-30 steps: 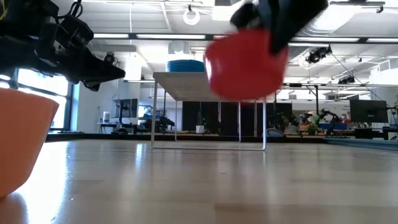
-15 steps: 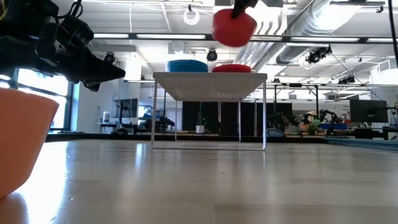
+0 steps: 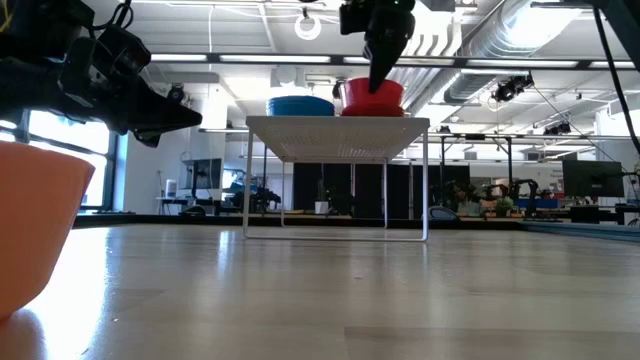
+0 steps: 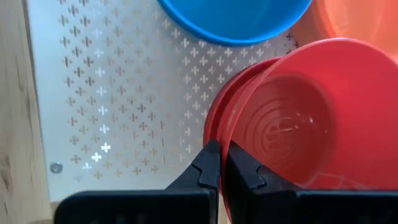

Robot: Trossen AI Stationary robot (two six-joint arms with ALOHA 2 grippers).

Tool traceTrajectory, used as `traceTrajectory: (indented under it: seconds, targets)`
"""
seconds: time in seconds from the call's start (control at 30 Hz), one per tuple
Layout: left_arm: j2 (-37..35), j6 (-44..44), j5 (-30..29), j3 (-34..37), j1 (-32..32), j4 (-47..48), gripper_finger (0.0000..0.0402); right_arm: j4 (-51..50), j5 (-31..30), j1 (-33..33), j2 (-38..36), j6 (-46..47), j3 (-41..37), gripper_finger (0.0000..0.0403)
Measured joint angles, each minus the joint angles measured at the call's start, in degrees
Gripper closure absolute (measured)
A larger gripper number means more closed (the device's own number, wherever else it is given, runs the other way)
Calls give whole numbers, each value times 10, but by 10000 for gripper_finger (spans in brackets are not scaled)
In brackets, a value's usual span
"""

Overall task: Pick & Place Mini bowls
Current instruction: Stack the red bowl on top of the red bowls on the shelf, then stack the blue bowl on top of the blue bowls on the shelf

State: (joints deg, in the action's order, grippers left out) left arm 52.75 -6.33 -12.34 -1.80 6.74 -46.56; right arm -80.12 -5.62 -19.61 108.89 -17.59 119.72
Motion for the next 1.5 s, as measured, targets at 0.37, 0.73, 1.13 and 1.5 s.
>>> traceTrajectory:
  seconds: [0.37, 0.73, 1.13, 1.5]
  targets:
    - [0, 0, 0, 0, 0, 0, 401, -2, -1, -7, 8, -8, 0, 393]
    - [0, 0, 2, 0, 0, 0, 401, 11, -2, -7, 7, -5, 0, 329]
    - [0, 0, 3, 0, 0, 4, 401, 27, 24, -10, -1, -5, -3, 391]
    - [0, 0, 18, 0, 0, 4, 401, 80, 62, 23, -39, 25, -37, 400]
